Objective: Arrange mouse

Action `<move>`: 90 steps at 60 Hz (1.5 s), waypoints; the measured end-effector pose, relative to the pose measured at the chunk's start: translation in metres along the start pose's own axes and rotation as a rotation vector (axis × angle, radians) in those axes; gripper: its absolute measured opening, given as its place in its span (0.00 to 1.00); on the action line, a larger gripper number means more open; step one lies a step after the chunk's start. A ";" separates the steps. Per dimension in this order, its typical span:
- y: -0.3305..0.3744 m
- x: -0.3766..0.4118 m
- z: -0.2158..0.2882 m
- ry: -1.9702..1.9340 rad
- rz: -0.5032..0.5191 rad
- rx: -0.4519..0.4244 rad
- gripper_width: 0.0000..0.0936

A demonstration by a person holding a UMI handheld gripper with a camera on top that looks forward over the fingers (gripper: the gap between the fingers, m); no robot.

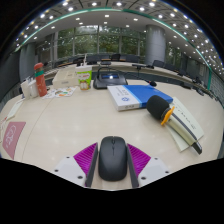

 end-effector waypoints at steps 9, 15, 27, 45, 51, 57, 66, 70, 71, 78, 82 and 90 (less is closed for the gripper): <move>0.002 0.004 0.001 0.008 -0.003 0.010 0.45; 0.003 0.004 0.001 0.015 -0.013 0.005 0.39; 0.017 0.007 0.020 0.001 -0.069 -0.021 0.36; 0.158 0.150 0.147 -0.057 0.033 -0.274 0.36; 0.190 0.241 0.145 -0.024 0.114 -0.264 0.36; 0.197 0.330 0.116 0.009 0.176 -0.194 0.36; 0.176 0.421 0.049 0.075 0.191 -0.093 0.36; 0.162 0.442 0.027 0.080 0.179 -0.063 0.36; 0.159 0.446 0.023 0.085 0.177 -0.057 0.36; 0.144 0.460 0.000 0.102 0.167 -0.022 0.44; 0.146 0.461 -0.008 0.099 0.162 0.016 0.51; 0.186 0.446 0.005 0.085 0.165 -0.002 0.90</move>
Point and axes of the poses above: the point between the fingertips, and its own axes, seen from behind it with the camera up: x to the left, z up, y backward, against the way the camera looks, the point moved 9 cm from there along y, backward, against the way the camera looks, and after that the axes turned 12 degrees about -z, right-handed, at the moved point
